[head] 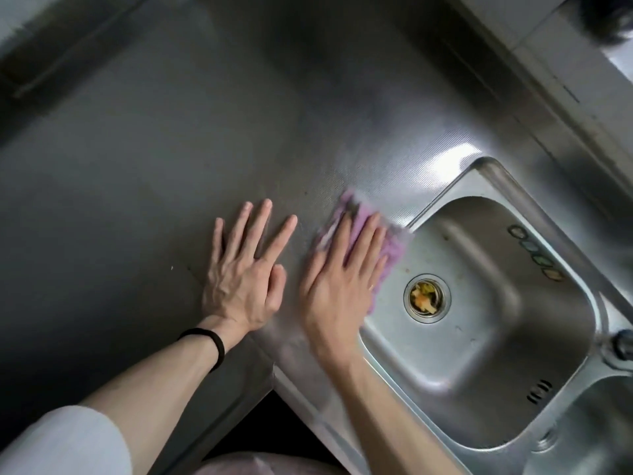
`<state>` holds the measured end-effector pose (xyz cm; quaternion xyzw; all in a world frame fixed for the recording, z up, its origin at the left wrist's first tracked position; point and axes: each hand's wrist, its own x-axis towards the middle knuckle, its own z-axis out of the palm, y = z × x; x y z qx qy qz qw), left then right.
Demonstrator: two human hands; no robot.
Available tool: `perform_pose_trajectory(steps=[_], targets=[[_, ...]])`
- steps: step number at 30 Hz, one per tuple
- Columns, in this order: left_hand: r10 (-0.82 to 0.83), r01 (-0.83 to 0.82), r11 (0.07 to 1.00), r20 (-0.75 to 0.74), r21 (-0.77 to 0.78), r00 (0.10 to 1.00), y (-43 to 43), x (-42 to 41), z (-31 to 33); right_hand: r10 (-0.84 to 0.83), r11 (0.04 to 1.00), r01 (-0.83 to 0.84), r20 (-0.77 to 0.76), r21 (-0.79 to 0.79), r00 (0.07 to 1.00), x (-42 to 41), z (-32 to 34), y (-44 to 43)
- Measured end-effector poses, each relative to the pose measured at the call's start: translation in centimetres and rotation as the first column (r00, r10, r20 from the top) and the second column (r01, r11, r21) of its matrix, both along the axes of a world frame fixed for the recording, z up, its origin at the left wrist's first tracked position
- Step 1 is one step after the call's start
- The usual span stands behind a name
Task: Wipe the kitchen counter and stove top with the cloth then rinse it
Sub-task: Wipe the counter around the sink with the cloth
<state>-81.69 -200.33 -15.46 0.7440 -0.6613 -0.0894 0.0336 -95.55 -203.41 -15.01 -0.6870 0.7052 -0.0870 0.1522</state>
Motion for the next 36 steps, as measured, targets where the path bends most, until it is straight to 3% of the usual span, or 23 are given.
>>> perform_pose_trajectory(steps=[4,11,21,25,30,36], targets=[[0.0,0.0,1.0,-0.015,0.009,1.0,0.0,0.1,0.0,0.185,0.981,-0.186,0.029,0.054,0.982,1.4,-0.4,10.3],[0.005,-0.004,1.0,-0.019,0.008,1.0,0.0,0.1,0.3,0.282,0.959,-0.279,-0.061,0.049,0.958,0.5,0.3,10.5],[-0.015,0.014,1.0,-0.105,-0.011,0.994,-0.5,-1.8,1.5,0.494,0.868,-0.492,-0.181,0.06,0.85,-15.1,0.7,20.2],[-0.12,0.125,0.992,-0.153,0.027,0.981,-1.6,-5.7,1.5,0.472,0.881,-0.462,-0.119,0.098,0.874,-12.9,1.1,19.3],[-0.069,0.071,0.997,-0.055,0.04,0.996,-2.0,-7.8,0.2,0.459,0.88,-0.459,0.034,0.119,0.888,-6.9,1.0,15.8],[-0.087,0.087,0.996,0.012,0.013,0.996,-2.0,-7.6,-0.3,0.57,0.818,-0.571,0.042,0.075,0.821,-12.9,0.5,16.5]])
